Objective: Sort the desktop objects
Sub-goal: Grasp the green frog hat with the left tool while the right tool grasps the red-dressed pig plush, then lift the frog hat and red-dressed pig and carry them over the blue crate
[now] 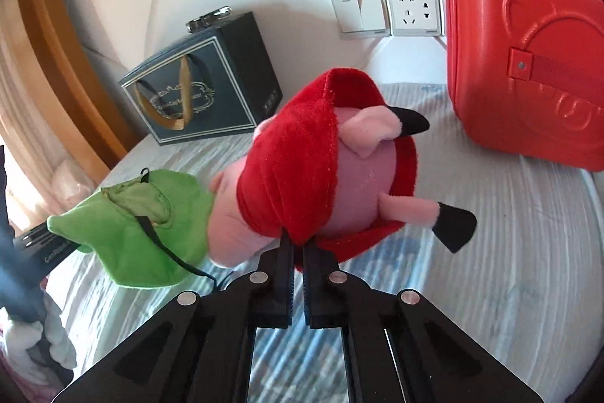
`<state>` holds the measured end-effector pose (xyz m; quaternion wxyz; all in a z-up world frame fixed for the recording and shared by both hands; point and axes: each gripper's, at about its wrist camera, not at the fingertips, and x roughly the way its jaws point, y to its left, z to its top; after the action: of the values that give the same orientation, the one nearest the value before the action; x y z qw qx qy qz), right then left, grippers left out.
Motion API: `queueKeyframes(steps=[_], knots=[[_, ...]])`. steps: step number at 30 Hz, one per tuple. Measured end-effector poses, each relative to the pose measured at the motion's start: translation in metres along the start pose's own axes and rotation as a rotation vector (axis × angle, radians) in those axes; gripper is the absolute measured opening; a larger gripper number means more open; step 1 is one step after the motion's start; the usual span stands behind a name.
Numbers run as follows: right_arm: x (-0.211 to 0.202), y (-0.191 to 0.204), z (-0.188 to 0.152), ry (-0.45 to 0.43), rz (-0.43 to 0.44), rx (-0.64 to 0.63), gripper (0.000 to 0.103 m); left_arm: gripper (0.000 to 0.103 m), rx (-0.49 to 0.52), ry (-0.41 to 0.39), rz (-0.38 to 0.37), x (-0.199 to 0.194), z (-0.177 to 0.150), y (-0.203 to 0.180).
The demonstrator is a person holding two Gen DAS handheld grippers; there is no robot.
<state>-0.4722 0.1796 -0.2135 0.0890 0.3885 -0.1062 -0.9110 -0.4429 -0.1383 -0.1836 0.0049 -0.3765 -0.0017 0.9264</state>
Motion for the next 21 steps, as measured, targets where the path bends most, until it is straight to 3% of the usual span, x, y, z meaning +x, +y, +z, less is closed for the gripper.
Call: queueKeyframes(steps=[8, 21], knots=[[-0.079, 0.016, 0.009, -0.156, 0.031, 0.018, 0.003, 0.007, 0.004, -0.097, 0.005, -0.077, 0.011, -0.012], [-0.220, 0.005, -0.008, -0.341, 0.074, 0.100, 0.003, 0.007, 0.053, -0.196, -0.013, -0.205, -0.005, -0.068]])
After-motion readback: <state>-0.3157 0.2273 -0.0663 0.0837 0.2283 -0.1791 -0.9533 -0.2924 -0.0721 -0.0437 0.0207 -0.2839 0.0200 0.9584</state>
